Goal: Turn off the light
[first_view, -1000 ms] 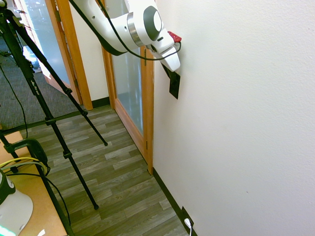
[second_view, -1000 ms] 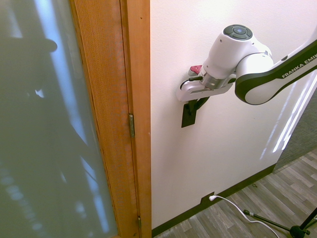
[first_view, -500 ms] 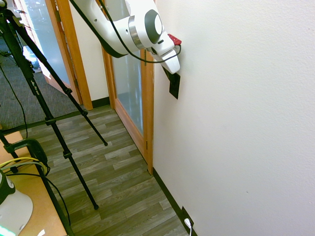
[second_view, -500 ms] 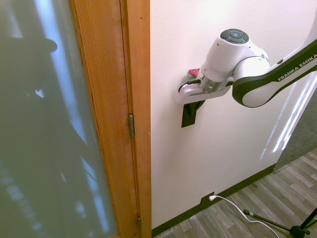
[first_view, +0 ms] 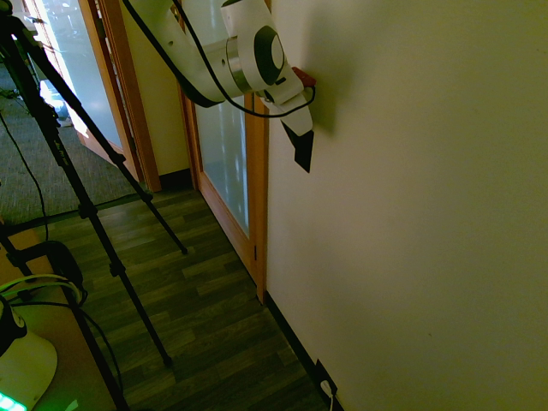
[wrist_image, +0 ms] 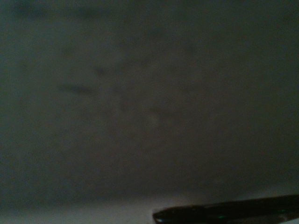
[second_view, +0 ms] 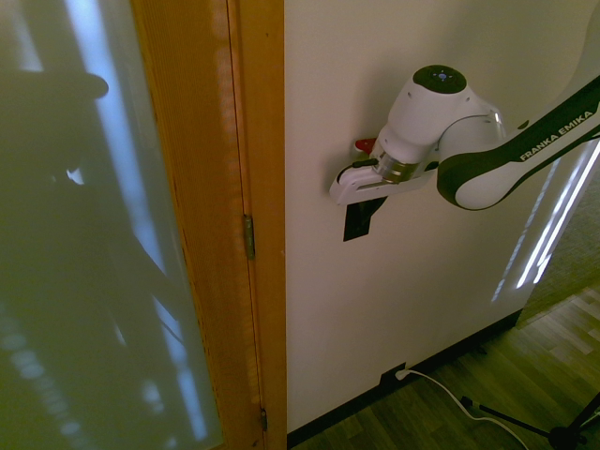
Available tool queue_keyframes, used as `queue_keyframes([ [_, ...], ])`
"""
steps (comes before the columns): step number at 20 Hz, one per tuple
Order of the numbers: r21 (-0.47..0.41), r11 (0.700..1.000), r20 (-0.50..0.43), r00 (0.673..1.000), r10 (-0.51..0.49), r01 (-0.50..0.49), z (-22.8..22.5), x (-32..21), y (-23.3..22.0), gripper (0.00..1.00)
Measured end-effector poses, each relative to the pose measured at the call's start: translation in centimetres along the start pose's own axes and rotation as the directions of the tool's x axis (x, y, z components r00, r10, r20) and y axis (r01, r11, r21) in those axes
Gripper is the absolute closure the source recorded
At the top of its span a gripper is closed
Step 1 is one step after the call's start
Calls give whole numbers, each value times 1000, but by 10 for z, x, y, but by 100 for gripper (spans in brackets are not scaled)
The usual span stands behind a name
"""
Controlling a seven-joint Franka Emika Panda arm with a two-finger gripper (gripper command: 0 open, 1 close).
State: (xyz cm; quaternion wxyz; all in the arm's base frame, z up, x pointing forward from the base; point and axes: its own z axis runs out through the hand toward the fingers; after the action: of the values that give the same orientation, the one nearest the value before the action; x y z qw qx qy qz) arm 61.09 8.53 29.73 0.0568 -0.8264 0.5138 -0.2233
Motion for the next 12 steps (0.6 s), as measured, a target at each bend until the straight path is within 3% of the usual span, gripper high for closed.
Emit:
queue_keyframes([
  [6, 45, 999, -5, 1000, 5, -4, -22, 3, 9, 100],
  [12, 38, 999, -22, 1000, 6, -5, -66, -18, 55, 100],
])
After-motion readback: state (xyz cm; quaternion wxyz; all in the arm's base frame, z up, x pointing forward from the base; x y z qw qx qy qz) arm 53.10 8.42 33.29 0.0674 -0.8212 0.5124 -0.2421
